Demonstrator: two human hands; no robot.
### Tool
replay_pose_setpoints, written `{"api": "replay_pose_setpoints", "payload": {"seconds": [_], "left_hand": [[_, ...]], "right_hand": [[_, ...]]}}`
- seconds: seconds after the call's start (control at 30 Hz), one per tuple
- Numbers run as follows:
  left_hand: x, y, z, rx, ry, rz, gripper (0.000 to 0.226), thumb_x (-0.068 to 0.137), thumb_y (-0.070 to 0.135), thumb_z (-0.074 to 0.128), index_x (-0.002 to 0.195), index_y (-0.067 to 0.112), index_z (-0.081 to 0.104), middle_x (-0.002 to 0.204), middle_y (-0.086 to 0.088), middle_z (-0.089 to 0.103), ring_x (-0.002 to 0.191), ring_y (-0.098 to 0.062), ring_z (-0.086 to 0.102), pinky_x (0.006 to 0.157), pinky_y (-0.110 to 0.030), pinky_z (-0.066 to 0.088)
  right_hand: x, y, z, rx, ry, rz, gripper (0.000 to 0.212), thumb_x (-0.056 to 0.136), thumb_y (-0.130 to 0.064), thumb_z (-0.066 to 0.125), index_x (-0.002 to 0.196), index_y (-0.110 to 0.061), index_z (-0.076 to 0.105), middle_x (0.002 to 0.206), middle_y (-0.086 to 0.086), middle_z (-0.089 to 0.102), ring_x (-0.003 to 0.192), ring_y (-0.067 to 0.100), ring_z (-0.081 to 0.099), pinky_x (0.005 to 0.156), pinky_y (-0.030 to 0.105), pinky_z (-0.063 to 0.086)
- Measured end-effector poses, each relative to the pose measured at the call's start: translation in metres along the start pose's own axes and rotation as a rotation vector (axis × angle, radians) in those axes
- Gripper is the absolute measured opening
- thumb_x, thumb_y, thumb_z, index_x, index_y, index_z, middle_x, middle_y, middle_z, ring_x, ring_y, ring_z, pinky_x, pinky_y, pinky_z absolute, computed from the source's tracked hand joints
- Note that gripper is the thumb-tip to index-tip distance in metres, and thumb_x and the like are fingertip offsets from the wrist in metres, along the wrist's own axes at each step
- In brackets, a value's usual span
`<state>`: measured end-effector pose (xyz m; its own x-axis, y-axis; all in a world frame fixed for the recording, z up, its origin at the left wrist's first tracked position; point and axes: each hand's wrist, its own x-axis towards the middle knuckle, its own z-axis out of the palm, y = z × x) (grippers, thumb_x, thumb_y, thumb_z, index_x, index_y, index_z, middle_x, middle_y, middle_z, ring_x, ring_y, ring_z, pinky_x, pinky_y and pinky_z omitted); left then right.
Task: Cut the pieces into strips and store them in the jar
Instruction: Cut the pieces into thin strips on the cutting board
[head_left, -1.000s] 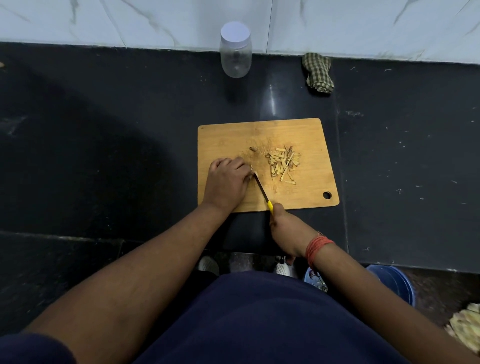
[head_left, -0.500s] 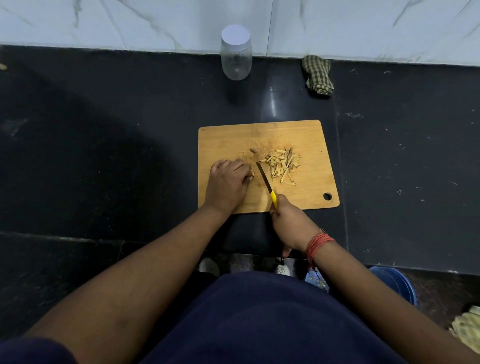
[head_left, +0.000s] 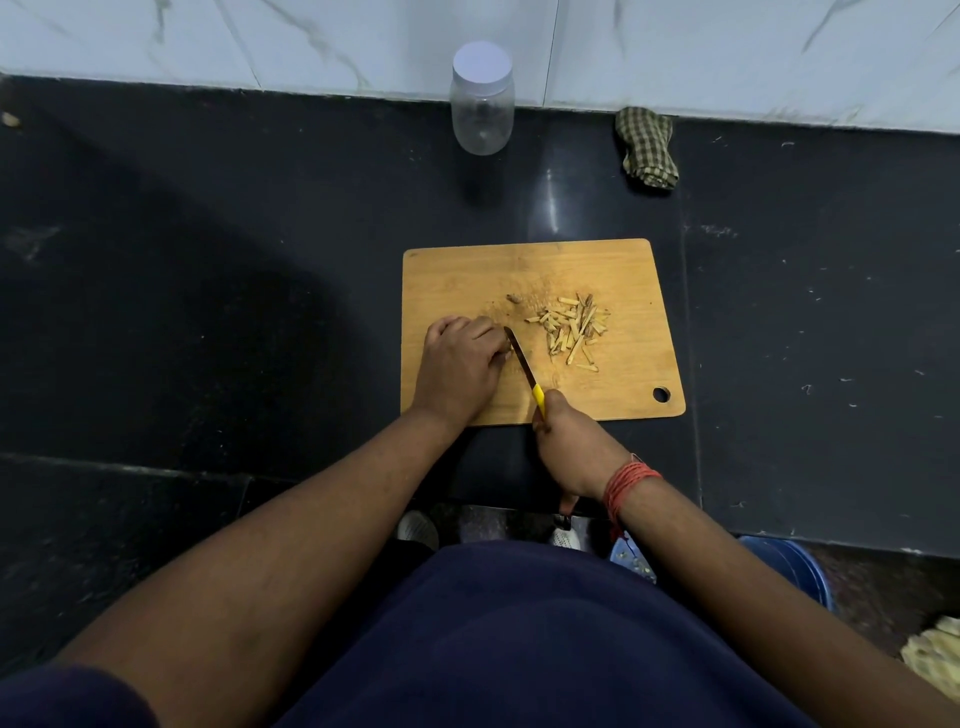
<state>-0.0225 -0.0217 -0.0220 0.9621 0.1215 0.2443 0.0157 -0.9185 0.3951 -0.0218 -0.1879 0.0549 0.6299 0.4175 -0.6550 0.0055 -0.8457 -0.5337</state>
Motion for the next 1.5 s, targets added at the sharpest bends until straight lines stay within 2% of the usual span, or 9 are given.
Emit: {"api": "replay_pose_setpoints", "payload": {"seconds": [0.1,0.23,0.47,0.6,0.77,0.93,1.1,1.23,1.5], "left_hand": [[0.001,-0.001,0.0,0.016,-0.006,0.016,0.006,0.091,0.023,0.068,0.095,0.019,0.071,0.099,0.005,0.068,0.096,-0.02,0.061,0.1,-0.042,0.04],[0.001,-0.002,0.0,0.02,-0.005,0.033,0.006,0.091,0.022,0.067,0.094,0.018,0.071,0.097,0.003,0.068,0.094,-0.021,0.061,0.099,-0.044,0.041],[0.0,0.0,0.003,0.004,0.014,0.009,0.005,0.089,0.017,0.068,0.091,0.016,0.072,0.094,0.001,0.065,0.091,-0.023,0.059,0.098,-0.046,0.043],[-0.001,0.001,0.004,-0.01,0.027,-0.015,0.003,0.088,0.015,0.069,0.089,0.015,0.072,0.092,0.001,0.063,0.089,-0.022,0.057,0.098,-0.046,0.045],[-0.001,0.002,0.004,-0.004,0.019,-0.025,0.005,0.089,0.017,0.069,0.093,0.015,0.072,0.094,0.001,0.064,0.09,-0.022,0.058,0.098,-0.045,0.045],[-0.001,0.002,0.004,0.013,0.019,-0.021,0.01,0.09,0.018,0.068,0.098,0.015,0.073,0.098,0.001,0.065,0.093,-0.022,0.058,0.098,-0.043,0.045],[-0.001,0.001,0.004,0.027,0.006,-0.007,0.011,0.092,0.019,0.068,0.1,0.014,0.072,0.1,0.0,0.066,0.095,-0.023,0.058,0.099,-0.043,0.044],[-0.002,0.002,0.004,0.004,0.008,-0.007,0.007,0.09,0.015,0.068,0.096,0.012,0.07,0.1,-0.001,0.066,0.095,-0.023,0.058,0.101,-0.045,0.044],[-0.016,-0.005,-0.006,-0.004,0.078,-0.074,0.012,0.092,0.02,0.064,0.1,0.012,0.068,0.114,-0.004,0.059,0.11,-0.024,0.052,0.102,-0.044,0.041]], "right_hand": [[0.003,-0.001,0.0,0.056,-0.041,0.021,0.014,0.099,-0.002,0.034,0.111,-0.009,0.037,0.084,0.013,0.052,0.061,0.029,0.057,0.034,0.03,0.045],[0.012,-0.001,0.004,-0.003,-0.002,0.007,0.026,0.102,-0.012,0.033,0.125,-0.005,0.041,0.077,-0.004,0.043,0.069,0.017,0.055,0.071,0.042,0.054],[0.015,0.0,0.004,0.02,-0.01,-0.001,0.033,0.103,-0.014,0.032,0.134,-0.005,0.038,0.075,-0.006,0.041,0.059,0.008,0.044,0.063,0.031,0.048],[0.015,0.006,0.004,-0.019,-0.021,0.003,0.032,0.102,-0.014,0.033,0.132,-0.005,0.039,0.077,-0.005,0.043,0.061,0.01,0.046,0.073,0.04,0.053],[0.009,0.012,0.002,-0.075,-0.04,0.003,0.035,0.102,-0.014,0.034,0.136,-0.006,0.038,0.102,0.009,0.054,0.084,0.021,0.052,0.083,0.041,0.053],[-0.007,0.021,-0.001,-0.126,-0.149,0.018,0.036,0.101,-0.009,0.032,0.137,-0.013,0.03,0.087,0.008,0.052,0.075,0.024,0.054,0.068,0.045,0.055],[-0.014,0.03,-0.01,-0.024,-0.008,0.006,0.032,0.102,-0.015,0.034,0.134,-0.014,0.033,0.09,0.014,0.056,0.078,0.035,0.064,0.065,0.053,0.057],[-0.01,0.028,-0.009,-0.019,0.044,0.006,0.028,0.103,-0.015,0.032,0.131,-0.013,0.034,0.089,0.014,0.057,0.067,0.034,0.064,0.039,0.035,0.052],[-0.004,0.019,0.002,-0.057,0.027,-0.047,0.032,0.101,-0.009,0.034,0.133,-0.008,0.035,0.08,0.008,0.053,0.062,0.02,0.053,0.06,0.04,0.049]]}}
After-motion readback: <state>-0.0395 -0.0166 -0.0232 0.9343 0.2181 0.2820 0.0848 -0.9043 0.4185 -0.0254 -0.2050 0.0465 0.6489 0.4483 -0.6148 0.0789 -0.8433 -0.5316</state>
